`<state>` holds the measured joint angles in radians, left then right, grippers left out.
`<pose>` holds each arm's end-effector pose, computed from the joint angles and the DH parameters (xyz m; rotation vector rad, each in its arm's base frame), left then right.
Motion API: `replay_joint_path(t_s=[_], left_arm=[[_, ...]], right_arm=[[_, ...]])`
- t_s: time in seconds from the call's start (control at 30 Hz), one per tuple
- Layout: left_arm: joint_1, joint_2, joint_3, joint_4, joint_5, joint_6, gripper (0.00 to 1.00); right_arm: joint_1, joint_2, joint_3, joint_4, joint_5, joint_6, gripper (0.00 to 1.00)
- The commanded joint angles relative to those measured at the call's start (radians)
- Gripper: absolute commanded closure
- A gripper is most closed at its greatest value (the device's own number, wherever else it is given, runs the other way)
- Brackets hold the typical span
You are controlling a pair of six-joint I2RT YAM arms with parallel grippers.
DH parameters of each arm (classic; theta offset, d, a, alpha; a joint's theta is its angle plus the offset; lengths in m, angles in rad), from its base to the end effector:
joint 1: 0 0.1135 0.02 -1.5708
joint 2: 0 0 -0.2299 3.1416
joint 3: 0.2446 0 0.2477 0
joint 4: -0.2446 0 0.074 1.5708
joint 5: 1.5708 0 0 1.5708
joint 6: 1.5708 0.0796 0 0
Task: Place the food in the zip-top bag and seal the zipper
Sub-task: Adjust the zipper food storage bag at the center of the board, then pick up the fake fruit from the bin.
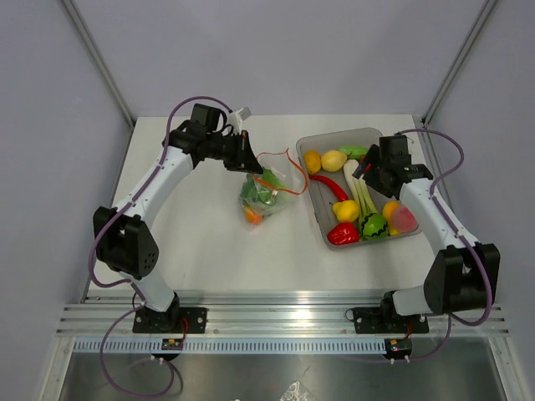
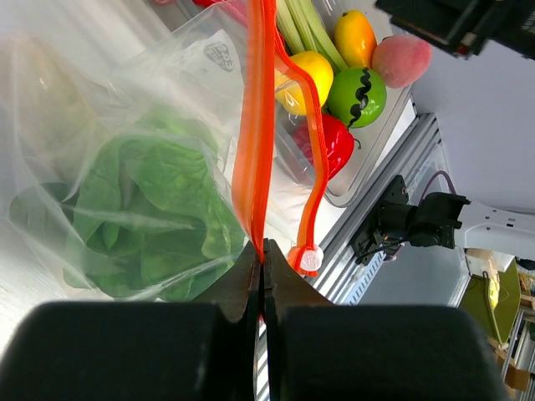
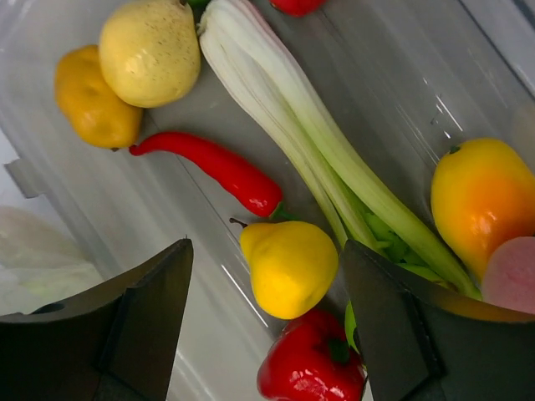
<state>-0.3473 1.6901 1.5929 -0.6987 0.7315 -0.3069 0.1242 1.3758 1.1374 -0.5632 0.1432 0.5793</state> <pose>0.3445 -0.1812 0.2829 0.4203 2.3736 -1.1760 0.3283 0.0295 0.2308 0.6011 2.2909 0.1707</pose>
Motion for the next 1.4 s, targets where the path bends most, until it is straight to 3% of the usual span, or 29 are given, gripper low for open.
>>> replay_joint_path(t_s=[0.0,0.17,0.4,0.6,0.83,1.13,1.37], left_arm=[[-0.001,-0.055,0.003,0.056,0.016,-0.008,1.00],[-0.005,-0.060,-0.017,0.073,0.025,-0.008,1.00],[-0.009,-0.066,-0.028,0.080,0.016,-0.003,1.00],[-0.009,-0.052,-0.014,0.091,0.022,-0.005,1.00],[-0.009,-0.040,-0.008,0.074,0.023,0.011,1.00],[-0.010,-0.027,0.012,0.041,0.003,0.042,1.00],[-0.010,-0.010,0.010,0.038,0.011,0.043,1.00]], right_arm=[[-0.015,0.055,0.005,0.025,-0.050,-0.042,0.20],[-0.031,0.118,0.013,0.137,-0.059,-0.091,0.20],[-0.086,0.287,0.189,0.074,-0.040,-0.171,0.21],[-0.100,0.417,0.277,0.109,0.053,0.040,0.21],[-0.112,0.514,0.341,0.174,0.140,0.240,0.12],[-0.163,0.655,0.435,0.149,0.136,0.298,0.12],[-0.167,0.701,0.415,0.198,0.092,0.321,0.19]])
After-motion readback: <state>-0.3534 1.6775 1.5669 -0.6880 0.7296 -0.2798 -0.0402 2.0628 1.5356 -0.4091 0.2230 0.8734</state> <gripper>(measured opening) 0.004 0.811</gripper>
